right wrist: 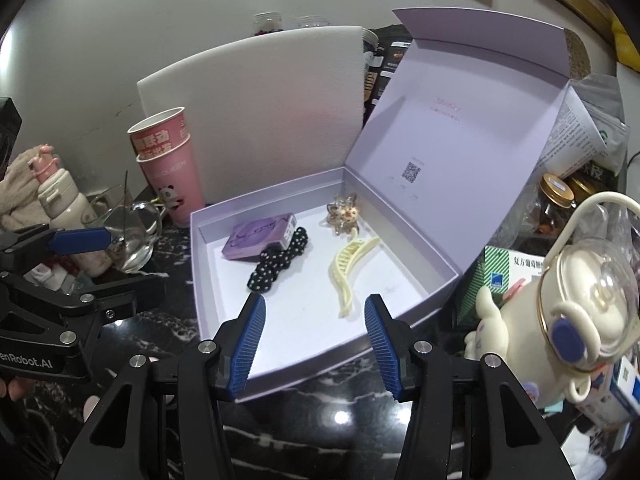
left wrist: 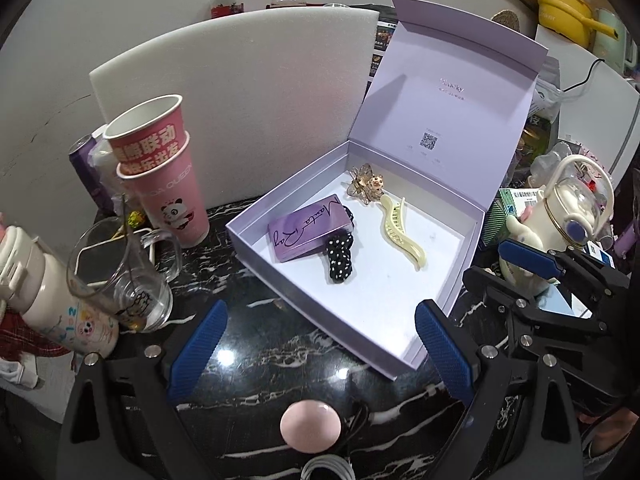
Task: Organize rigid objects
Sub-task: 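Withdraw both tools from the box toward the compacts and cable on the table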
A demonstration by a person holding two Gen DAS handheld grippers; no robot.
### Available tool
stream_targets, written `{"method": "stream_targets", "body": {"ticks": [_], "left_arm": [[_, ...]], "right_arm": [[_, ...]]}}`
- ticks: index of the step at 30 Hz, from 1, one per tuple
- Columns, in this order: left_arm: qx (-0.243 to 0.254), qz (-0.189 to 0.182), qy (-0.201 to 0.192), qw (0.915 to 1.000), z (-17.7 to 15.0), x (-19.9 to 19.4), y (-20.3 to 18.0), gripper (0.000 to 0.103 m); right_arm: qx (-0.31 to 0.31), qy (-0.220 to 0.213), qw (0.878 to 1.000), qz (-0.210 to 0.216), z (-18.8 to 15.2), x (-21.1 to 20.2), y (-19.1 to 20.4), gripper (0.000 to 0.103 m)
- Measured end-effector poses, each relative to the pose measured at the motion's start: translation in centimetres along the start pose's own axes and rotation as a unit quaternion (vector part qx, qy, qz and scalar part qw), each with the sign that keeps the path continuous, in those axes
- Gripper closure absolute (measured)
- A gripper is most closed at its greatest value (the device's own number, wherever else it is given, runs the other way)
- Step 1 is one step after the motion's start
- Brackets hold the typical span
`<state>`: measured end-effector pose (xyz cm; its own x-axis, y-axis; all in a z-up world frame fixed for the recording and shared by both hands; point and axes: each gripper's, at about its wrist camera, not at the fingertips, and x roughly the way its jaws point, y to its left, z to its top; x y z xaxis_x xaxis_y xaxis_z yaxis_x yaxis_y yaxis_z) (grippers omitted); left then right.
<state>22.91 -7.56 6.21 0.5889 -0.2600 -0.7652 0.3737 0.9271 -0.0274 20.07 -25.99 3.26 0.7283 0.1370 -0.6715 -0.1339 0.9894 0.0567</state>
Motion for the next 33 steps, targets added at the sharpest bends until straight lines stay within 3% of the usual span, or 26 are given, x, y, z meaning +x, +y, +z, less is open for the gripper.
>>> {"method": "stream_targets", "body": {"ticks": [33], "left_arm": [[-0.081, 0.042, 0.005, 0.9958, -10.5, -6.0, 4.4, 0.007]], "right_arm": [[-0.043, 0.017, 0.997, 0.059, -6.0, -3.0, 7.5, 0.049]]}}
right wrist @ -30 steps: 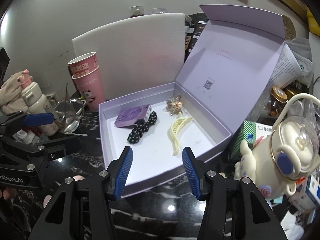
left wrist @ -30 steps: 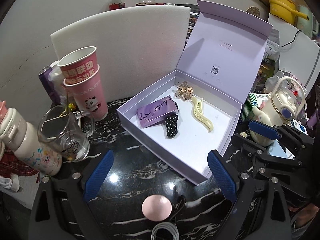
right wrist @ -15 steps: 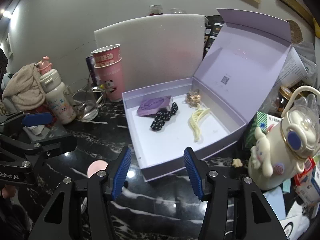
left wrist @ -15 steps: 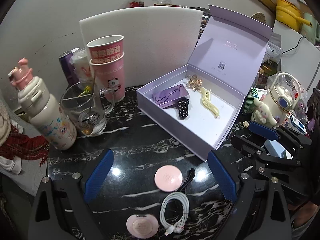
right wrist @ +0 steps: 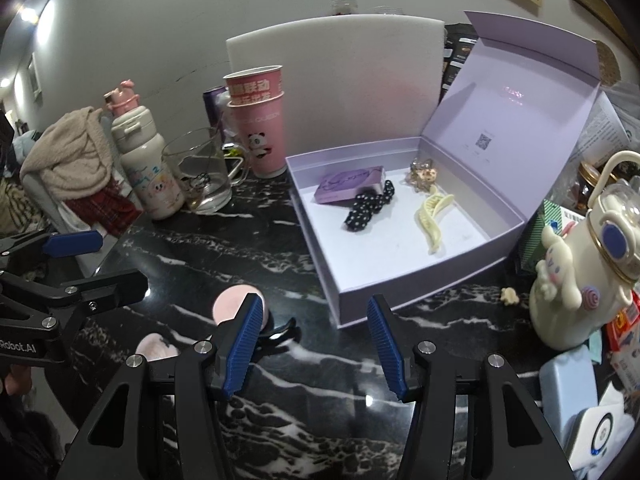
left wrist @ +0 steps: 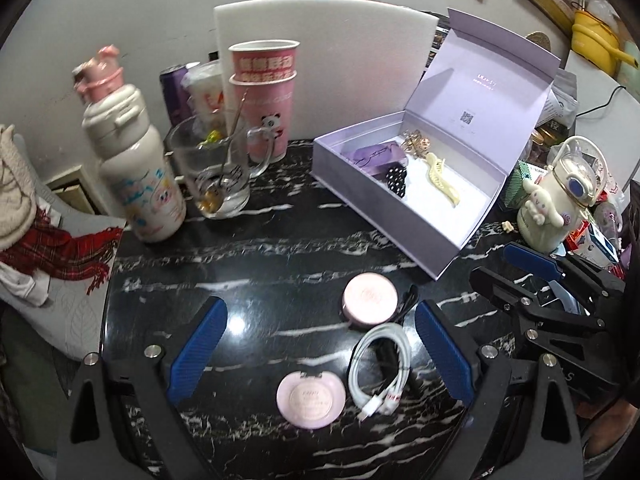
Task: Organize rigid objects
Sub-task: 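Withdraw both tools from the box toward the compacts and cable on the table, then grasp the pink round compact with left tool while right tool grasps the white cable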
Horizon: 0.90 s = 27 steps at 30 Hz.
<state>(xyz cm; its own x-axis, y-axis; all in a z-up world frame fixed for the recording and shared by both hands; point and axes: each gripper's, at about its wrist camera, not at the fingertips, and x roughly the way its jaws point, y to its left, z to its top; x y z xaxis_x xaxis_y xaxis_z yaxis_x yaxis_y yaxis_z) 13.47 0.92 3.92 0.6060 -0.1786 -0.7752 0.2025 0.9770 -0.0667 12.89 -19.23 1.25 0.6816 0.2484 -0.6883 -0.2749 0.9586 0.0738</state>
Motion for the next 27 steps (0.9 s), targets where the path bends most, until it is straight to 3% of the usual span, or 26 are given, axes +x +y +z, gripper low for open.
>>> {"method": "stream_targets", "body": {"ticks": [27], "left_arm": [[-0.02, -0.004, 0.046, 0.9987, -8.3, 2.0, 3.2, 0.007]], "right_arm": [[-0.02, 0.038, 0.998, 0.05, -4.7, 2.0, 4.7, 0.049]]}}
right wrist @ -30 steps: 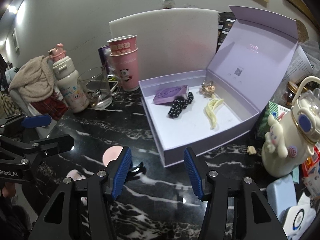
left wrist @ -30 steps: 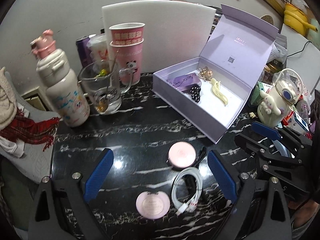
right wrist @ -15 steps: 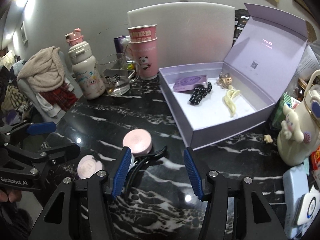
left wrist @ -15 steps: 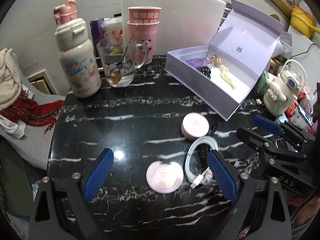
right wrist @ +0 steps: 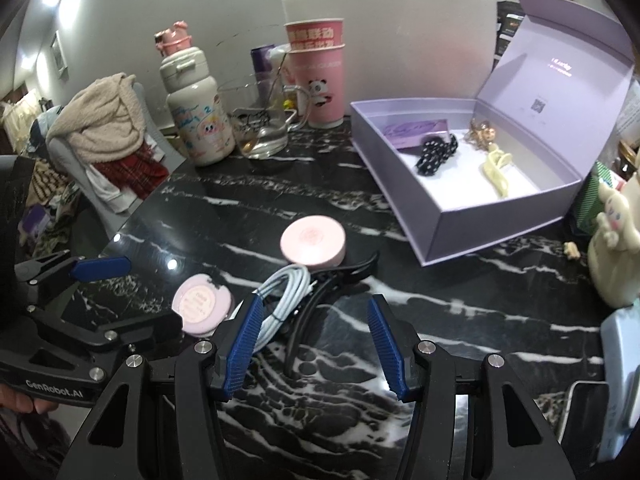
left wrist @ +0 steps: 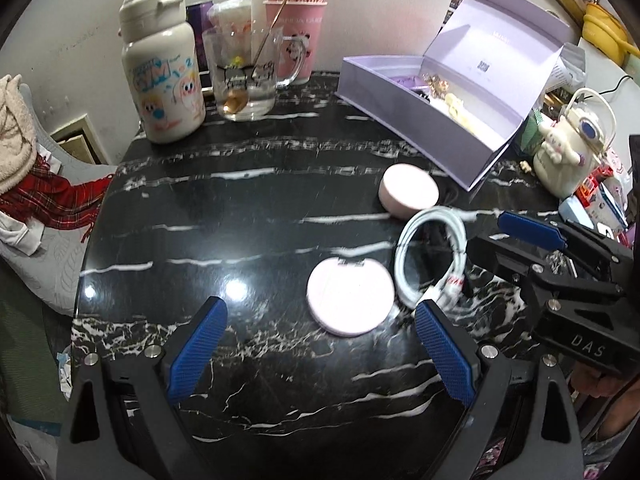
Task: Organize rigid objects
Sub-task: 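Grasp the pink round compact with left tool while right tool grasps the white cable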
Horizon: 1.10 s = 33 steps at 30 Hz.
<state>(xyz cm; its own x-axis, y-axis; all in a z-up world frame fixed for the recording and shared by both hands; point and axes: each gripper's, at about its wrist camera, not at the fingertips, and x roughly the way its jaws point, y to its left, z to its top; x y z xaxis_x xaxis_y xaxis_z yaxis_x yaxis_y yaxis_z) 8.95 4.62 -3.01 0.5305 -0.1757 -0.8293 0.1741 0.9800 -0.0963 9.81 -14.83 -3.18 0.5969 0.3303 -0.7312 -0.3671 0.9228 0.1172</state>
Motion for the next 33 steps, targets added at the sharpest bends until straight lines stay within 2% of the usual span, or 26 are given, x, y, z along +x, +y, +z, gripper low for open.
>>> {"method": "stream_targets", "body": {"ticks": [7, 11, 12, 17, 24, 33], "left_arm": [[-0.007, -0.005, 0.01, 0.9999, -0.5, 0.9, 1.0, 0.007], [-0.005, -0.008, 0.013, 0.9999, -0.6, 1.2, 1.1, 0.007], [-0.005, -0.009, 0.014, 0.9999, -0.6, 1.3, 1.1, 0.007], [0.0, -0.019, 0.016, 0.9997, -0.3, 1.8, 0.7, 0.007], [0.007, -0.023, 0.024, 0.9994, 0.1, 2.8, -0.2, 0.007], [0.029, -0.006, 0.028, 0.9992, 0.5, 3.6, -1.4, 0.007]], "right_arm": [[0.005, 0.023, 0.999, 0.023, 0.0, 2.1, 0.6, 0.051], [0.006, 0.031, 0.999, 0.029, 0.2, 2.9, 0.7, 0.066], [0.004, 0.035, 0.999, 0.03, 0.1, 3.1, 0.7, 0.073], [0.002, 0.021, 0.999, 0.033, 0.1, 2.9, 0.6, 0.085], [0.014, 0.013, 0.999, 0.045, -0.3, 1.8, -0.6, 0.09], [0.035, 0.016, 0.998, 0.052, -2.0, -0.2, -2.4, 0.09]]}}
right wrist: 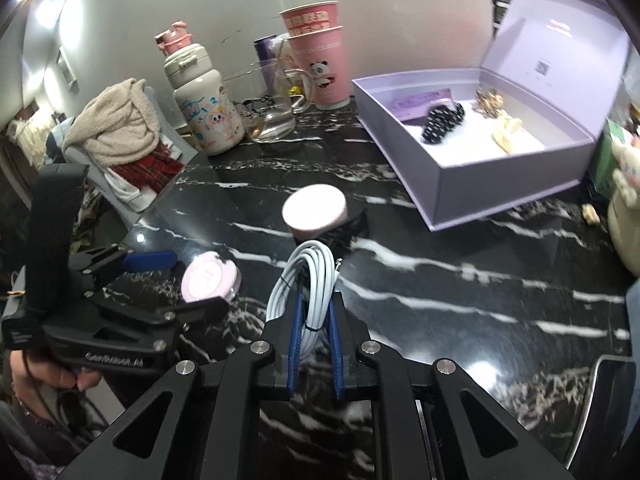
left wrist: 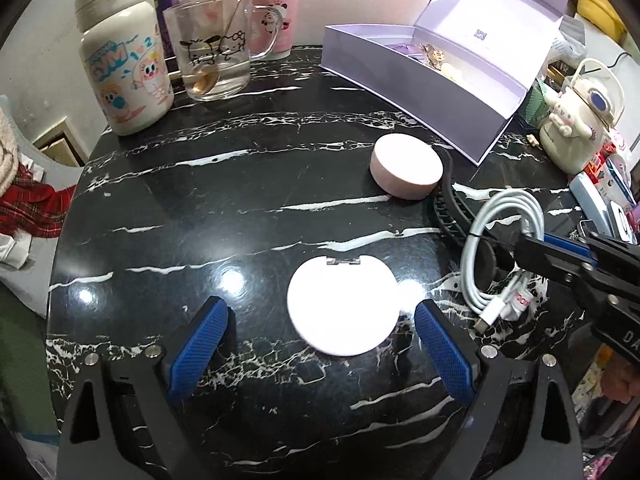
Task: Organize rigid objects
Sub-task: 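Grasp the pink round compact with left tool while right tool grasps the white cable, then lift compact with left tool while right tool lifts the coiled cable toward the box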
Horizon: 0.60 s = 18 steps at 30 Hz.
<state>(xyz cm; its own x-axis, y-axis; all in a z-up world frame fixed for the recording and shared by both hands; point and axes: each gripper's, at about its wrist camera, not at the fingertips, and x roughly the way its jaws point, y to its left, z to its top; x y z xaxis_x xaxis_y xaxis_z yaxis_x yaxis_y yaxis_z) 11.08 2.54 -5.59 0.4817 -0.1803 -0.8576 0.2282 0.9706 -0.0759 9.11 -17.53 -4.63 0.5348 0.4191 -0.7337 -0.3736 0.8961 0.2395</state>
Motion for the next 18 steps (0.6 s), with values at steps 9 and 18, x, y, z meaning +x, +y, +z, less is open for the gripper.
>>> {"method": "stream_targets", "body": {"ticks": [9, 18], "left_arm": [[0.023, 0.022, -0.015, 0.9994, 0.0, 0.1, -1.0, 0.028], [0.037, 0.008, -0.014, 0.9992, 0.1, -0.1, -2.3, 0.048]], "right_arm": [[0.033, 0.011, 0.999, -0.002, -1.4, -1.9, -2.8, 0.09], [0.051, 0.014, 0.999, -0.003, -2.3, -3.2, -4.9, 0.09]]}}
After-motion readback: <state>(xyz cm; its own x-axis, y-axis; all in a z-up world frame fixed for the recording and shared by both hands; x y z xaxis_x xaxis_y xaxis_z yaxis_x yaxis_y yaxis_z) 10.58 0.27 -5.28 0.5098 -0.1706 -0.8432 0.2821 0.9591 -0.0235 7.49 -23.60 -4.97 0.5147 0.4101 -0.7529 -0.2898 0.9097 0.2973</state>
